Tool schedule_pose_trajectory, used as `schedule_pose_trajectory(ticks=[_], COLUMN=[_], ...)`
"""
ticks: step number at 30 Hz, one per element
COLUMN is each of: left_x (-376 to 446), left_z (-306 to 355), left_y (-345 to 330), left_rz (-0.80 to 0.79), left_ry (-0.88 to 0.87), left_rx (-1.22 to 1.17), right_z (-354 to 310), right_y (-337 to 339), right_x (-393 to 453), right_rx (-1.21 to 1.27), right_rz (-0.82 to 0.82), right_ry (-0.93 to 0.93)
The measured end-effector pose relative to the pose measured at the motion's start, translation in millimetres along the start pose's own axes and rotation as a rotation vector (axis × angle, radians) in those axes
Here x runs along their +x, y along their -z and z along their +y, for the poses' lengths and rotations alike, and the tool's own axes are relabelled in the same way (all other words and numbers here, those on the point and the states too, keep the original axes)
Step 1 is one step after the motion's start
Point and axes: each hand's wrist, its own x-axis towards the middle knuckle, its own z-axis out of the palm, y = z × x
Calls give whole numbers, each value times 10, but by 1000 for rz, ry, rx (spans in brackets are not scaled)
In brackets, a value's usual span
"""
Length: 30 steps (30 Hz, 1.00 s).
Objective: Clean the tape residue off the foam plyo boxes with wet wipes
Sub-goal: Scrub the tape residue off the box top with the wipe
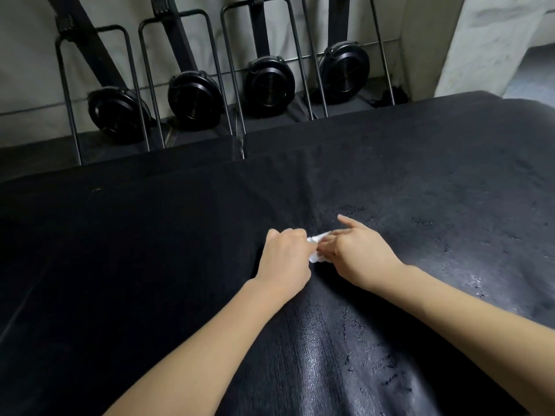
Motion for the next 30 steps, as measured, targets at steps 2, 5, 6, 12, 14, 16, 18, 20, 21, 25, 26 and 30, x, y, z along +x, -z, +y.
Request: schedule_pose_trajectory(ticks=[2,5,6,12,14,16,18,20,21,25,26,30], left_x=[117,244,266,118,-36,-211,-379,-476,-521,-566,-531,-370], left_z=[-38,-72,-81,-51,39,144,244,305,329,382,374,327], left_y=[-8,19,23,-28,15,44,55,7,-5,97,149,217], left_rz=[0,-1,-8,-21,-43,-28,-16,-14,-8,-1,-5,-14], left_ry=[24,63,66,109,66,23,17,14,17,80,113,153], left_rx=[-4,-8,-10,-49,-55,-63,-58,-72,-70,-125,-151,-194], right_z=[112,206,223,107,7,-97,-202,-242,-255,-203,-182,-105], right_y=[-62,-88,-96,-117,-50,25,87,90,94,102,94,52], right_x=[128,296,326,126,-47,-235,-420,-531,-572,-521,-460,-214], right_rx=[1,-31,-54,-36,-7,3,-8,6,28,27,-9,-97], right_rz=[-39,-88,-108,-59,28,72,68,67,58,15,15,-80], right_ry=[-38,-87,-97,-96,-66,-34,-24,-20,-34,-49,-52,-101])
